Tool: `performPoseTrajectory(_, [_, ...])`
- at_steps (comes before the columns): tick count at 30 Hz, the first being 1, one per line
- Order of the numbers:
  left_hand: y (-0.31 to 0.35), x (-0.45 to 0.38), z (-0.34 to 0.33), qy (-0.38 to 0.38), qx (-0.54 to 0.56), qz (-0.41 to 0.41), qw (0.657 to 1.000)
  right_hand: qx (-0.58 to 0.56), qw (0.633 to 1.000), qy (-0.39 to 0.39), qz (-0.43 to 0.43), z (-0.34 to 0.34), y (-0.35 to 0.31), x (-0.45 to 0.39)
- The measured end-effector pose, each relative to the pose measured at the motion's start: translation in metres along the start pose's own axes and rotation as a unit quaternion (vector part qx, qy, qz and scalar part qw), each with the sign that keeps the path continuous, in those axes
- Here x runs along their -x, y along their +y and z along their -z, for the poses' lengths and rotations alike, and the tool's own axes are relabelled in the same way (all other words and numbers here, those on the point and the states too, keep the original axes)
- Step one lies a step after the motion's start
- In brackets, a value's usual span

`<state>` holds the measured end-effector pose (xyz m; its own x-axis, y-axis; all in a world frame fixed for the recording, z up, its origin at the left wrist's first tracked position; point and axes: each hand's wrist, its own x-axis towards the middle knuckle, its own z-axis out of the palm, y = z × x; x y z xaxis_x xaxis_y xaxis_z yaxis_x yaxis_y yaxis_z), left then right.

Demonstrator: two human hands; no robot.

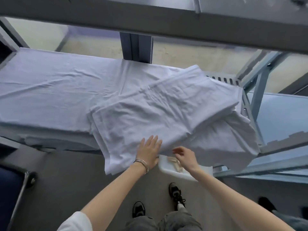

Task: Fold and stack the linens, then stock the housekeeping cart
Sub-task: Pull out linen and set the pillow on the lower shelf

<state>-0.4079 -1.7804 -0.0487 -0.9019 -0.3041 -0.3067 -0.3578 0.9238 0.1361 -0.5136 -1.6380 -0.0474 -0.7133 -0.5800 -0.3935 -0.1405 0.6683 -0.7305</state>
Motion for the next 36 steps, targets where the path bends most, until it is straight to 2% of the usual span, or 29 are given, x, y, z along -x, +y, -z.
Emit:
performPoseTrajectory(2, [0.015, -0.014, -0.004, -0.005, -0.017, 0.016, 1.000, 0.179, 0.974, 0.057, 0.129, 0.028, 0.020, -0.021])
performPoseTrajectory(4, [0.024, -0.028, -0.008, 0.007, -0.047, 0.038, 0.998, 0.328, 0.908, 0.080, 0.249, 0.055, 0.034, -0.047])
performPoseTrajectory(5, [0.027, -0.035, -0.011, 0.017, -0.043, 0.052, 0.998, 0.387, 0.876, 0.064, 0.282, 0.067, 0.036, -0.061])
performPoseTrajectory(9, [0.022, -0.066, -0.026, 0.055, -0.013, 0.071, 0.996, 0.534, 0.789, -0.070, 0.295, 0.095, 0.024, -0.105])
performPoseTrajectory(13, [0.032, -0.059, 0.018, 0.086, 0.039, 0.102, 0.990, 0.568, 0.723, -0.120, 0.374, 0.102, 0.009, -0.131])
performPoseTrajectory(15, [0.028, -0.060, 0.032, 0.112, 0.100, 0.155, 0.976, 0.523, 0.721, -0.098, 0.443, 0.107, -0.002, -0.142])
performPoseTrajectory(16, [0.027, -0.059, 0.033, 0.129, 0.126, 0.162, 0.970, 0.488, 0.734, -0.079, 0.466, 0.108, -0.008, -0.145])
performPoseTrajectory(18, [0.031, -0.056, 0.032, 0.232, 0.132, 0.138, 0.954, 0.421, 0.773, -0.036, 0.473, 0.107, -0.012, -0.146])
performPoseTrajectory(20, [0.042, -0.056, 0.016, 0.203, 0.074, 0.151, 0.965, 0.402, 0.779, -0.017, 0.481, 0.098, -0.002, -0.144])
performPoseTrajectory(24, [0.082, -0.079, -0.007, 0.020, 0.011, 0.175, 0.984, 0.466, 0.737, -0.035, 0.489, 0.082, 0.030, -0.141])
performPoseTrajectory(27, [0.097, -0.105, -0.015, 0.028, -0.010, 0.214, 0.976, 0.508, 0.713, -0.040, 0.482, 0.084, 0.031, -0.148])
performPoseTrajectory(29, [0.095, -0.111, -0.017, 0.012, -0.055, 0.192, 0.980, 0.540, 0.691, -0.050, 0.478, 0.092, 0.033, -0.149])
performPoseTrajectory(31, [0.087, -0.111, -0.026, 0.052, -0.078, 0.158, 0.983, 0.581, 0.676, -0.094, 0.443, 0.097, 0.036, -0.148])
performPoseTrajectory(33, [0.080, -0.113, -0.030, 0.045, -0.074, 0.146, 0.986, 0.604, 0.685, -0.125, 0.388, 0.099, 0.037, -0.145])
performPoseTrajectory(36, [0.076, -0.124, -0.027, 0.060, -0.094, 0.171, 0.979, 0.618, 0.683, -0.115, 0.373, 0.092, 0.030, -0.146])
